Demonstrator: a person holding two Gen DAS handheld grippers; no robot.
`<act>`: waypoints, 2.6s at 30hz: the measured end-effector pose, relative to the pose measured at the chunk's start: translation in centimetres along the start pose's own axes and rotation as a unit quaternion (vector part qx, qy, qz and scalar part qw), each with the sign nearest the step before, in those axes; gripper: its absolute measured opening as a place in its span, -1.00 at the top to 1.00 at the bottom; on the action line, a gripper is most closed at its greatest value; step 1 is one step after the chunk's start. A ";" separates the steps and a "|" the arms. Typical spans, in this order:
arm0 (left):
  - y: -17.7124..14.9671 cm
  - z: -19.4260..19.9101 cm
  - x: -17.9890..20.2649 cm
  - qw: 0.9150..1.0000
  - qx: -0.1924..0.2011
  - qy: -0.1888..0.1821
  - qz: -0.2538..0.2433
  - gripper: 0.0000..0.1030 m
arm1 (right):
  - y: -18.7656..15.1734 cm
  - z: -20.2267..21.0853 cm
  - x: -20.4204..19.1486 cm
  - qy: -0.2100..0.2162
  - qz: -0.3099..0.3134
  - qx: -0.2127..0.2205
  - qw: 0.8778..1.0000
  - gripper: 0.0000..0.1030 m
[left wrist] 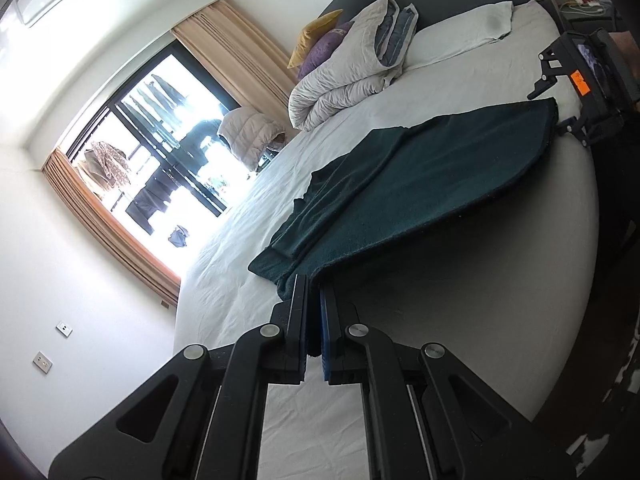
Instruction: Fold small clothes
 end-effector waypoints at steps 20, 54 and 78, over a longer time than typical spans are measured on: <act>-4.8 -2.1 2.6 0.995 -0.069 -0.058 0.033 0.92 | -1.1 -1.2 2.3 0.053 -0.028 -0.030 0.998 0.92; -1.0 -9.4 -7.4 0.981 -0.071 -0.045 0.177 0.92 | 6.1 -5.5 15.7 0.104 -0.232 0.003 0.967 0.93; 0.0 -26.9 -18.1 0.954 -0.140 -0.076 0.256 0.92 | 16.0 -20.6 21.1 0.146 -0.248 -0.048 0.956 0.94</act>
Point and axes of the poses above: each gripper's, at about its wrist camera, not at the fingertips, and z roughly against the way its jaws point, x to its right, y to its top, the point moved 3 cm from there along -z, roughly the way its jaws point, and after that the axes turned 4 degrees about -z, right-handed, at the moved point
